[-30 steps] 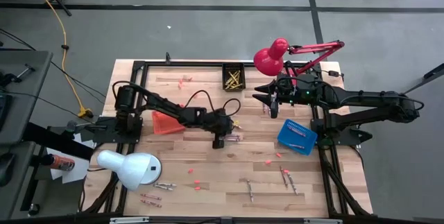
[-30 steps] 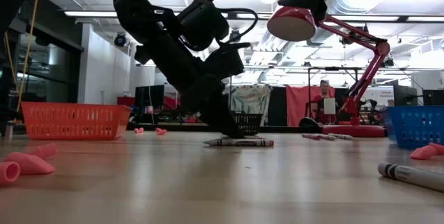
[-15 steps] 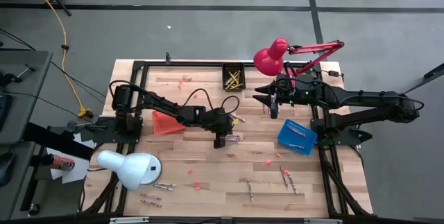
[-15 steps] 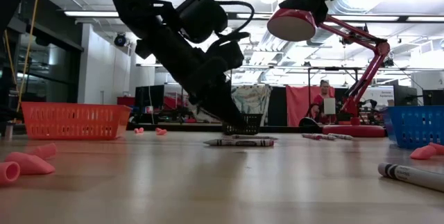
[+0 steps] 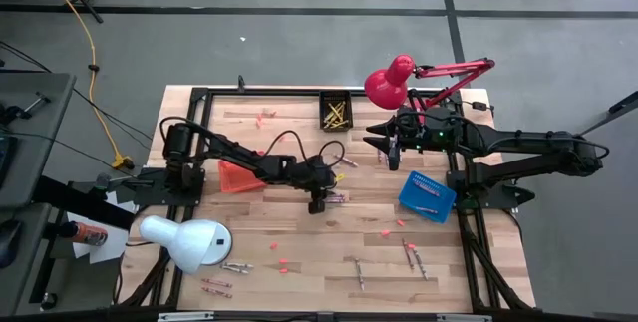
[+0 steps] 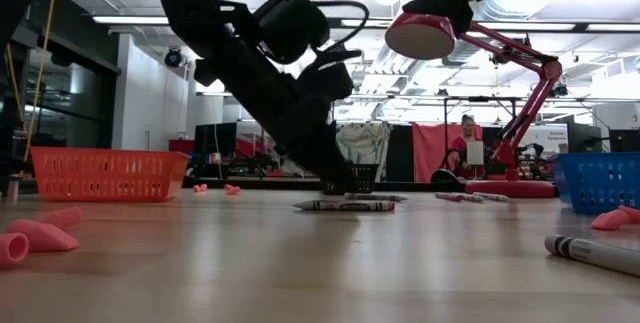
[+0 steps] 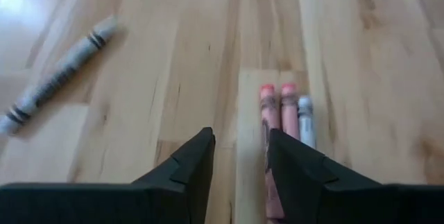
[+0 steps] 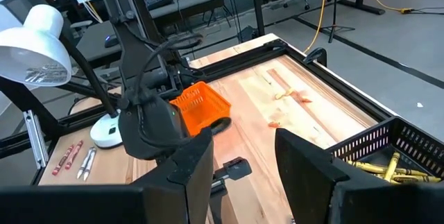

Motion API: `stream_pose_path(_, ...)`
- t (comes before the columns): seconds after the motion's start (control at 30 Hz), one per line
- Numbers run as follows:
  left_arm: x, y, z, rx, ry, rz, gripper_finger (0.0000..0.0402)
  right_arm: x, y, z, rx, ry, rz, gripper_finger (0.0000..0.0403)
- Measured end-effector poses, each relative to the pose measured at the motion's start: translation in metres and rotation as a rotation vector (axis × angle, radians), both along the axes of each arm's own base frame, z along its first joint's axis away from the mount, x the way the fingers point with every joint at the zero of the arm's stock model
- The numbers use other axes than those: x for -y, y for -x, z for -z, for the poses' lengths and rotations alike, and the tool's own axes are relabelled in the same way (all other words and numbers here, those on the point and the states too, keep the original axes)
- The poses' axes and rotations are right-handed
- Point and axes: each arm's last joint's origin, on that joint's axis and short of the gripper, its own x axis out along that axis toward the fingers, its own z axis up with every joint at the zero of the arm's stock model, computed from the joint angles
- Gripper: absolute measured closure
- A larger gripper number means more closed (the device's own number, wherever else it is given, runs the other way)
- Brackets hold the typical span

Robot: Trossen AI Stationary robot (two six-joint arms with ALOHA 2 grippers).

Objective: Sort crayons

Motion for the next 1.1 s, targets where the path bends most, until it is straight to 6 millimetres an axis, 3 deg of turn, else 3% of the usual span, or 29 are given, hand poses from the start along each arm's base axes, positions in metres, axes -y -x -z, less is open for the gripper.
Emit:
stream_pose_path(0.33,0.001,-0.002,-0.002,0.034,0.003,0.006,0.0277,0.000,0.000,0.000,-0.005,0.003,-0.001,0.0254)
stream_pose_path(0.87,0.012,-0.004,0.014,0.004,-0.062,0.088,0.0277,0.001,0.001,0.001,-0.018,0.015,0.026,0.0254)
stream_pose_path(1.1,0.008,-0.003,0.014,-0.003,-0.050,0.036,0.0280,0.001,0.001,0.001,-0.018,0.016,0.028,0.0254)
